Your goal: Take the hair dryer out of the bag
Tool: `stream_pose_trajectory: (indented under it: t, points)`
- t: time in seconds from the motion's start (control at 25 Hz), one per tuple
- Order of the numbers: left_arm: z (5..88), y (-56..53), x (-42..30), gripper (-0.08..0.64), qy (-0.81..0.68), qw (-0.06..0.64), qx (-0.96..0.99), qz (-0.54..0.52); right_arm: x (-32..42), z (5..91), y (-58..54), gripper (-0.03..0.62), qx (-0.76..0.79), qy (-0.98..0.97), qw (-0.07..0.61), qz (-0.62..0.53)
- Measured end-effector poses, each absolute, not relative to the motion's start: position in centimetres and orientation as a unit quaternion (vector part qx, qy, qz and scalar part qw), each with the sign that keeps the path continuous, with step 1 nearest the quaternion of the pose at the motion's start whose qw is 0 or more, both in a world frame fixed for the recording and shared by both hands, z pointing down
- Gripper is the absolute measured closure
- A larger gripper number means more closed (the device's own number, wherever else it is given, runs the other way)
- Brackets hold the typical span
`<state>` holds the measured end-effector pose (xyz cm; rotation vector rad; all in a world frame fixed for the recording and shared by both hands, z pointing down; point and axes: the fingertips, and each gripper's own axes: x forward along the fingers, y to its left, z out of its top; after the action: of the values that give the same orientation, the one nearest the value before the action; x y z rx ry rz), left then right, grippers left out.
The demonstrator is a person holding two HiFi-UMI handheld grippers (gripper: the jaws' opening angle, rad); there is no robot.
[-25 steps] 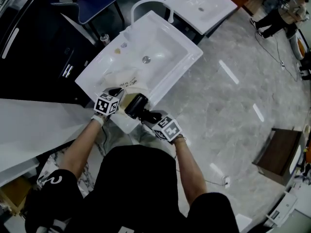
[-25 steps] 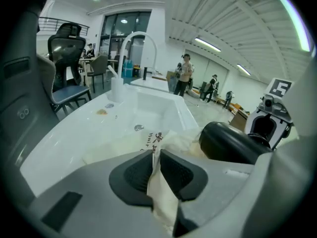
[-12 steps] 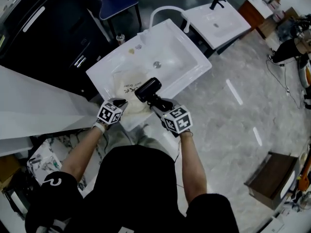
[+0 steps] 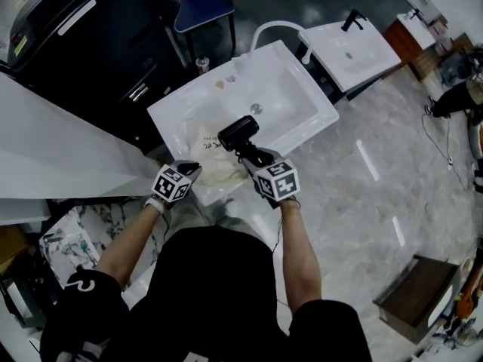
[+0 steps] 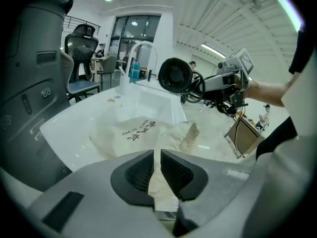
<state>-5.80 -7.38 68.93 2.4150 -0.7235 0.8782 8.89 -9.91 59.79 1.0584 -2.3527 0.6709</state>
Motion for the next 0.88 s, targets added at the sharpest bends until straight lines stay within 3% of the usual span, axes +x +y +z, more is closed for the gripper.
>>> stream_pose_trajectory:
  t: [0.52,0.88]
  points:
    - [58.9,-13.2,-10.9,0.56,-0.351,0.134,0.908,0.184,2.9,60.1,-15.5,0.449,0.383,-0.859,0.248,0.234]
    - [55.8,-18.1,-16.0,0.561,-0.377,0.143,0.905,0.132,-1.0,62.9,-19.5,0.449,0.399,-0.843,0.26,0.25]
